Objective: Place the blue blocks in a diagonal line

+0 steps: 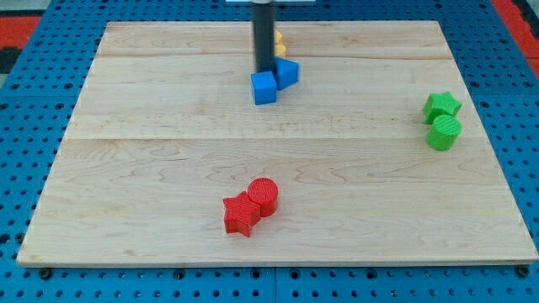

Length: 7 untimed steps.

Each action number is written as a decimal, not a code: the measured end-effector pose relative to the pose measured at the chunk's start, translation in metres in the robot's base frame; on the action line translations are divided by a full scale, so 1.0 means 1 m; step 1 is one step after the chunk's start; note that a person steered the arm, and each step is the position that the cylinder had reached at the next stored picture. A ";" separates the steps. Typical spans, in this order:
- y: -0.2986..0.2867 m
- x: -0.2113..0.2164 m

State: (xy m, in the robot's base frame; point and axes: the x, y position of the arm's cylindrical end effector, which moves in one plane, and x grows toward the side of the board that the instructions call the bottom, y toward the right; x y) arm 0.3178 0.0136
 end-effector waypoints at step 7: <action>0.319 0.001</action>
